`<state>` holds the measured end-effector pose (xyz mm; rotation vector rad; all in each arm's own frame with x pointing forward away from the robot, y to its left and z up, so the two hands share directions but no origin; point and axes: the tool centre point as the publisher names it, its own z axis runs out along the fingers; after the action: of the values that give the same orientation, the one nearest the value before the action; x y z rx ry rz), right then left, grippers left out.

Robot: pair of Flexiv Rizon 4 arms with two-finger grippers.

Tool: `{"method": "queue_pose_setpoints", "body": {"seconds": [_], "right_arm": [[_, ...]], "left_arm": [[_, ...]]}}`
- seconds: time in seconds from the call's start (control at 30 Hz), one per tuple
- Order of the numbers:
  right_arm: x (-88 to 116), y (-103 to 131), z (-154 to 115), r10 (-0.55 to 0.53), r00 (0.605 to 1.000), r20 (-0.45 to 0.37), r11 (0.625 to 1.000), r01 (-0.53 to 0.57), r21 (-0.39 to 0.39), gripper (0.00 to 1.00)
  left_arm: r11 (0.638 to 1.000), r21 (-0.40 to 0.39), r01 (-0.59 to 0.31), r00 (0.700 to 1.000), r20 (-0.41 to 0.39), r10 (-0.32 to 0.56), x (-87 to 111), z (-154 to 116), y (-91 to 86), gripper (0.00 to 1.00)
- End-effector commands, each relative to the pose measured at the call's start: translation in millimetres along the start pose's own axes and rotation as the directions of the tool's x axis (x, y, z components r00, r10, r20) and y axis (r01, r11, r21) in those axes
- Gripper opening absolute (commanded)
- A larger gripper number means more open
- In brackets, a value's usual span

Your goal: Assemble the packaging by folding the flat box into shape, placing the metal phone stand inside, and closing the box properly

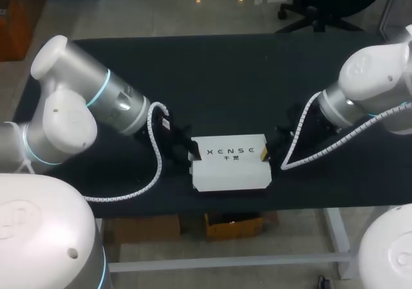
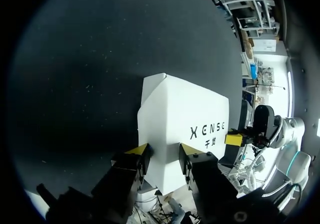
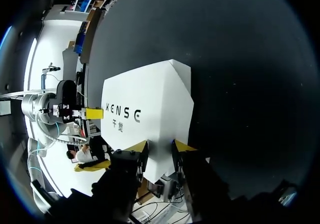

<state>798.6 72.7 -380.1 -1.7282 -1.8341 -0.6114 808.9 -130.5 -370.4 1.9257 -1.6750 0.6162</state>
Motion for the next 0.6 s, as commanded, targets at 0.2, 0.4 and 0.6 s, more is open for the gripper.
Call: {"method": "queue_pose_setpoints", "body": {"seconds": [0.2,0.4,0.6], "right_arm": [[4,3,2,0.024,1.0,0.015,1.0,-0.025,0.014,0.36],[-1,3,3,0.054,0.999,0.002,0.998,-0.054,0.024,0.4],[-5,1,1,0.076,0.997,0.009,0.997,-0.076,0.029,0.4]], "left_arm": [[1.0,-0.009,0.01,1.0,0.014,-0.01,3.8,4,-2.4,0.39],[1.0,-0.008,0.019,1.0,0.012,-0.019,1.6,5,-2.4,0.39],[1.0,-0.005,0.024,1.0,0.012,-0.024,-0.4,4,-2.2,0.39]]}}
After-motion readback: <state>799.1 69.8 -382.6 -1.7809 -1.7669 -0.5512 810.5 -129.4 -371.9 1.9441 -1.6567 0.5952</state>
